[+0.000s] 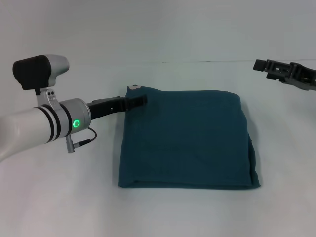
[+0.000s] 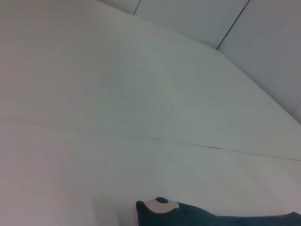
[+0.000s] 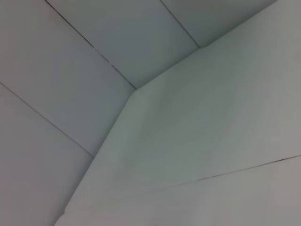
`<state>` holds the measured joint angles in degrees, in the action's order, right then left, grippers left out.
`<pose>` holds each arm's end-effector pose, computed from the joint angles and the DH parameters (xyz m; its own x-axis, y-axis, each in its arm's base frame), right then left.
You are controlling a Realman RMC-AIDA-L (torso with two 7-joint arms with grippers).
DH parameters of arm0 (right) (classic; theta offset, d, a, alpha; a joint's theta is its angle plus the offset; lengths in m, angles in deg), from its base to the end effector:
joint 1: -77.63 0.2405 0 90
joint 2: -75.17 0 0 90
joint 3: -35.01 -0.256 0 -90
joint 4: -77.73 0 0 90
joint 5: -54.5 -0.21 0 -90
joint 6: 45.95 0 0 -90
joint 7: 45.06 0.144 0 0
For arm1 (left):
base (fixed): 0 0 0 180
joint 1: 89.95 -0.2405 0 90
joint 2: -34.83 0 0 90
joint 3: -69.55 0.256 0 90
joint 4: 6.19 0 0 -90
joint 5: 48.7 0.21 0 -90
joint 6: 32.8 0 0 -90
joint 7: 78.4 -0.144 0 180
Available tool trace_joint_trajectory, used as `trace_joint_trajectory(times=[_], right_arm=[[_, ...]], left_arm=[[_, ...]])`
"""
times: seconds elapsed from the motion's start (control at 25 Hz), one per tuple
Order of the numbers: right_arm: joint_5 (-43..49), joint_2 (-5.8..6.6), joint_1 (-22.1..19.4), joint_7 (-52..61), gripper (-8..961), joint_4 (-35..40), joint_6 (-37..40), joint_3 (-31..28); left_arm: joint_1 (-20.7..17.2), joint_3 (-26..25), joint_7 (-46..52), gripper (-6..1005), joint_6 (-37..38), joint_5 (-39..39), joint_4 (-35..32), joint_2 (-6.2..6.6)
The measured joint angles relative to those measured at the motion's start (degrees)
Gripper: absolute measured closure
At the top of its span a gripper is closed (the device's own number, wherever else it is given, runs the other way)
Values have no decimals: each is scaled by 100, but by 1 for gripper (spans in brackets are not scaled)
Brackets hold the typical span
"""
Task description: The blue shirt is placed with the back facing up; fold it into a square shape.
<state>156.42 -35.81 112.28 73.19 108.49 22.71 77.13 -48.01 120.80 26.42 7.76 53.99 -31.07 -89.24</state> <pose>0.2815 0.4029 0.0573 0.2322 -0.6642 -0.7106 -0.9395 -0.3424 0.0131 -0.2436 0.4170 -0.0691 0.4306 0.6433 0.6331 0.9006 -0.3524 -0.2546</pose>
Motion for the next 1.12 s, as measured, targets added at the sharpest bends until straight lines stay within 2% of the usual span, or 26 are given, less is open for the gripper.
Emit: trace_joint_trajectory(times=[0.36, 1.12], right_arm=[[152, -82, -3, -2, 128, 5, -61, 7], [207, -118, -11, -14, 128, -25, -128, 6]], left_arm=[[4, 145, -5, 63, -11, -5, 3, -19], [120, 262, -85, 62, -149, -1, 160, -23]])
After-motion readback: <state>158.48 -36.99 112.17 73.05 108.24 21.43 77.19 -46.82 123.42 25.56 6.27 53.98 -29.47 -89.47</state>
